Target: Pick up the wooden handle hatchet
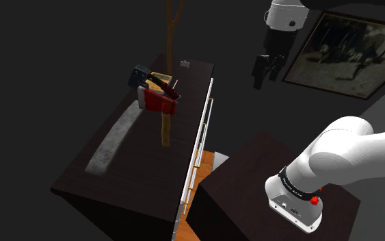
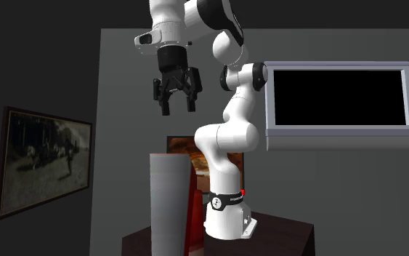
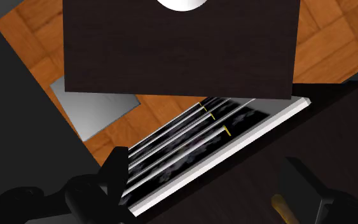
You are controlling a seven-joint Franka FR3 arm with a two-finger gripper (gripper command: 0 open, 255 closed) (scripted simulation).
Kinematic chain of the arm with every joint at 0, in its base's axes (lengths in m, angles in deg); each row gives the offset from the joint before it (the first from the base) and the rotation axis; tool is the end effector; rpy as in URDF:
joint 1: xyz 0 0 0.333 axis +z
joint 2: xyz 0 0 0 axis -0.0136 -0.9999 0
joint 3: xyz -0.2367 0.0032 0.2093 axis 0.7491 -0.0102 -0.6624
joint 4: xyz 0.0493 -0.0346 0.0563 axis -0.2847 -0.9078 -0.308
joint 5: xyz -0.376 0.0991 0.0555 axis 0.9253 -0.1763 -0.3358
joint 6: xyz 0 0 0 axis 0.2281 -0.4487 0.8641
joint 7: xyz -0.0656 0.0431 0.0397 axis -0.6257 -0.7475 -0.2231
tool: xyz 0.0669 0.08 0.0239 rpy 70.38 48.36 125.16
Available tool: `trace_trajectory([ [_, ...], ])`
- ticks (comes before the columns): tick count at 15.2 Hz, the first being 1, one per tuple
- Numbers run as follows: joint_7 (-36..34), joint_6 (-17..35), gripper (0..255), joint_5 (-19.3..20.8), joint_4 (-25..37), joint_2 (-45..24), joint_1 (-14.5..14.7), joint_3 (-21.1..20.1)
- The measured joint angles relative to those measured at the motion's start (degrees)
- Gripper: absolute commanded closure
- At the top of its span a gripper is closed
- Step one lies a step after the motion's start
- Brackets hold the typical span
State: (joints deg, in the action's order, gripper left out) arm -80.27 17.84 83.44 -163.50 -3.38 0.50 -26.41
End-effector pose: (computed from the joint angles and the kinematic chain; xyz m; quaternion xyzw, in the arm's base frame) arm 0.2940 0.0161 0.5441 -0.9969 0.0135 0.0780 0.0032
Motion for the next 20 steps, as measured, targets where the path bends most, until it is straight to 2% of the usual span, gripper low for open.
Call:
trace_trajectory([
  [2, 0.25, 0.95, 0, -0.12, 0.0, -0.71, 0.27, -0.18],
  [5, 1.41, 5.61, 0, -0.82, 0.35, -4.11, 1.73, -1.26],
  [12, 4.5, 19.55, 0, -2.25, 1.44, -14.7, 5.35, -4.57],
  [20, 7.49, 32.2, 0, -2.0, 7.39, -28.03, 8.7, -8.57],
])
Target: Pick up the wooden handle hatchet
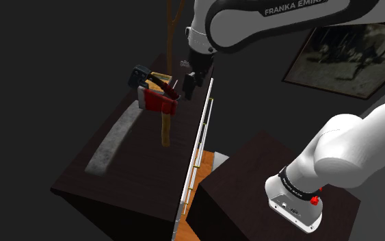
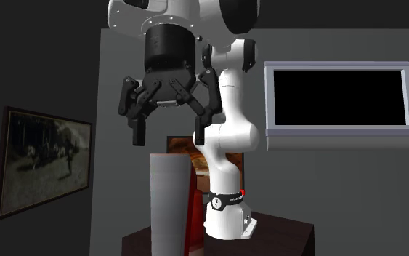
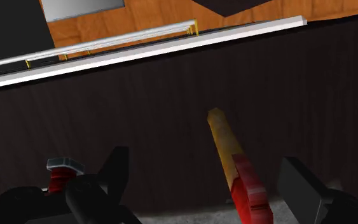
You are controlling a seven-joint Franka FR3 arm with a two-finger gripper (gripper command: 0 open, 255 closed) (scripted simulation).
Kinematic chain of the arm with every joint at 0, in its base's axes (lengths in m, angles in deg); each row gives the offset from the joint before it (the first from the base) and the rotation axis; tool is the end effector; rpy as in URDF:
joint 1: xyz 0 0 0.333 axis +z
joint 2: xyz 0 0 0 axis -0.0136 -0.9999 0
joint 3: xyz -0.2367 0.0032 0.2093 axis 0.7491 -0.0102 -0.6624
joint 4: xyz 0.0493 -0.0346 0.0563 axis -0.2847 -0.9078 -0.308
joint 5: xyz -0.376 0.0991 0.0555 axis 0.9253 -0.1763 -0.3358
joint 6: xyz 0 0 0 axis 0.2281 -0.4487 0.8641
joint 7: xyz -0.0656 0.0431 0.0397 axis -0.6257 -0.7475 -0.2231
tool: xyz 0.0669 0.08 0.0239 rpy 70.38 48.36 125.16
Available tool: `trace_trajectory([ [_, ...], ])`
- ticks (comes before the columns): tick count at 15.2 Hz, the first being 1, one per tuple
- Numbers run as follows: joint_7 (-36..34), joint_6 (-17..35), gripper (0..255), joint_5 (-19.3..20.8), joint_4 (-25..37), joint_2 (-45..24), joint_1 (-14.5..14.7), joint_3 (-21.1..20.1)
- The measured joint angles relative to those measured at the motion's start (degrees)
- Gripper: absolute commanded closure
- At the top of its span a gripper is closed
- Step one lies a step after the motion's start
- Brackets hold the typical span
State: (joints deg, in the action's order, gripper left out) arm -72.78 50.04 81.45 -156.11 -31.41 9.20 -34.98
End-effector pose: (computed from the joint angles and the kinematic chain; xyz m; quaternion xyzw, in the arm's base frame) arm 0.4337 0.1579 0.4627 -0.9819 -0.1880 -0.0203 0.0076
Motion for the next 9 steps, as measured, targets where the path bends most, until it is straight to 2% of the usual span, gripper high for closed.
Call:
trace_trajectory([
  [6, 1.29, 7.93, 0, 1.97, 5.49, -9.65, 2.25, -3.18],
  [9, 1.48, 10.18, 0, 2.94, 7.23, -12.56, 2.91, -4.08],
])
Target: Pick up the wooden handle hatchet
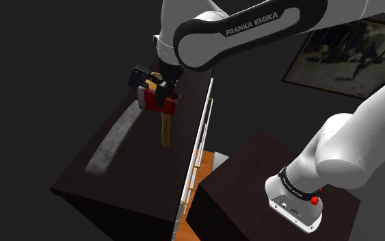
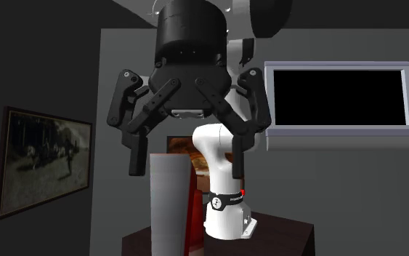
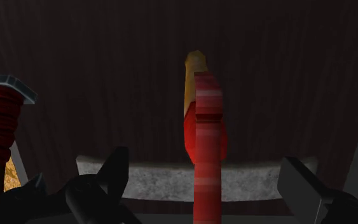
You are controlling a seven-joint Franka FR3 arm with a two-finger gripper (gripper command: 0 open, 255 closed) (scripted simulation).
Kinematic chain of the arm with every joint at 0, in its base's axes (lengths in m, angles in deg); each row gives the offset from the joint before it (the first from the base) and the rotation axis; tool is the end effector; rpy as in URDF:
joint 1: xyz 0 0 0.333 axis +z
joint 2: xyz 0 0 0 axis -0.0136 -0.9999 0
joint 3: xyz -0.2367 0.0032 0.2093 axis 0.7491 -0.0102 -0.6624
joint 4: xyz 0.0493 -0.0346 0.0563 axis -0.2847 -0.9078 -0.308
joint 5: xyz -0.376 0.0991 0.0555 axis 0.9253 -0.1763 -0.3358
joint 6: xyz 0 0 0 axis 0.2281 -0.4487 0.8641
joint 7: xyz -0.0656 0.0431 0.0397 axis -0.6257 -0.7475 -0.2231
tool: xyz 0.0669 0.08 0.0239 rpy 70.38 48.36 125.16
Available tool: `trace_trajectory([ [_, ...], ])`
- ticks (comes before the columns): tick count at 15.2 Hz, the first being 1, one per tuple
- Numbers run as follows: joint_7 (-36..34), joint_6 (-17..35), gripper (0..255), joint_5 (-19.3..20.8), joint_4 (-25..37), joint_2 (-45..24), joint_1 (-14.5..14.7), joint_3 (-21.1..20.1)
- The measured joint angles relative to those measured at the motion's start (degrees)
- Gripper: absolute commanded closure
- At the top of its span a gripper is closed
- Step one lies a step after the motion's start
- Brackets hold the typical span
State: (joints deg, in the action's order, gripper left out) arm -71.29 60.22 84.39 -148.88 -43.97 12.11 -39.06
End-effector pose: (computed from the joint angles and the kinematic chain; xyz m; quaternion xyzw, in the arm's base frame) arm 0.4754 0.2354 0.4322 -0.9598 -0.2732 -0.0634 0.0097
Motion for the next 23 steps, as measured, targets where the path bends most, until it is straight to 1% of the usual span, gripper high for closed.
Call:
trace_trajectory([
  [7, -0.5, 5.01, 0, 0.83, -2.43, -2.49, 0.13, -0.27],
  [8, -0.53, 5.18, 255, 0.86, -2.51, -2.57, 0.14, -0.28],
  [18, -0.55, 5.39, 255, 0.89, -2.55, -2.63, 0.14, -0.29],
  [23, -0.01, 2.37, 255, 0.36, -1.07, -1.15, 0.05, -0.12],
])
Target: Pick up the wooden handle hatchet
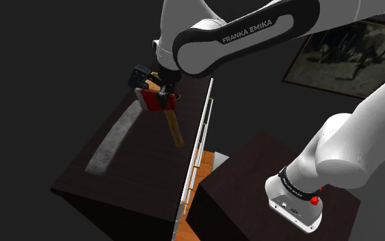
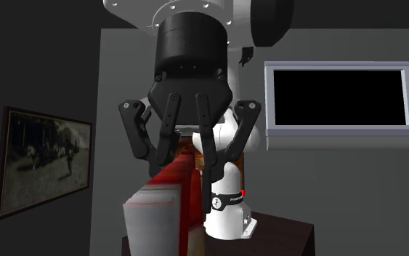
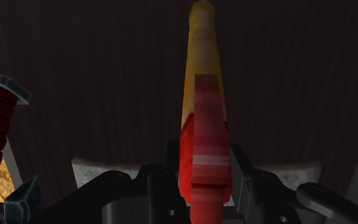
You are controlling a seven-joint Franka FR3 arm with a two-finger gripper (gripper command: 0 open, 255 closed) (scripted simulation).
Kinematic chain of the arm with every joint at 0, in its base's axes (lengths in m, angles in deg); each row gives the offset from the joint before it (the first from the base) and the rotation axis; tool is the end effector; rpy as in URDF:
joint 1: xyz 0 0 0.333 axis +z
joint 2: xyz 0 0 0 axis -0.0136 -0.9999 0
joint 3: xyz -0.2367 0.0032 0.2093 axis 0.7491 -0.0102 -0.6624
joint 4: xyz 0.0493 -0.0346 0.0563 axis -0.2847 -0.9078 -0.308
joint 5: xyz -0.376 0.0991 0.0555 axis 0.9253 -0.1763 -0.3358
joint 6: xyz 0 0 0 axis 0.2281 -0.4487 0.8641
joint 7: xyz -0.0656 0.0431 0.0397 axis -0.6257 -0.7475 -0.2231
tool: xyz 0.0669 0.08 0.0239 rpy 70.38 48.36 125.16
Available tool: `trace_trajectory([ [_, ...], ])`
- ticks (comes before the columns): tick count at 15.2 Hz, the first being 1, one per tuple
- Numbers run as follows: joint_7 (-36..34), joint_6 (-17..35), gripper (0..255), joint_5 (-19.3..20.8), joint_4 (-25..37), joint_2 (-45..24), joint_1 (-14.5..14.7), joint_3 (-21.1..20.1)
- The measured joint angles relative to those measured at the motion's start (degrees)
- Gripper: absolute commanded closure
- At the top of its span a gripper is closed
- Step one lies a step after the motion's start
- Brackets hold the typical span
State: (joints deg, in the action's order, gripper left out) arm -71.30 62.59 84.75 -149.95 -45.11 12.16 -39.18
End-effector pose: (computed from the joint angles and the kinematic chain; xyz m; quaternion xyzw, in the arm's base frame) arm 0.4763 0.2367 0.4174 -0.9589 -0.2760 -0.0651 0.0098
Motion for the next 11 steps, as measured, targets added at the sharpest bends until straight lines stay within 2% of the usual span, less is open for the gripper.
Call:
trace_trajectory([
  [11, 0.55, -8.17, 255, -0.84, 5.24, 3.02, -0.01, 0.23],
])
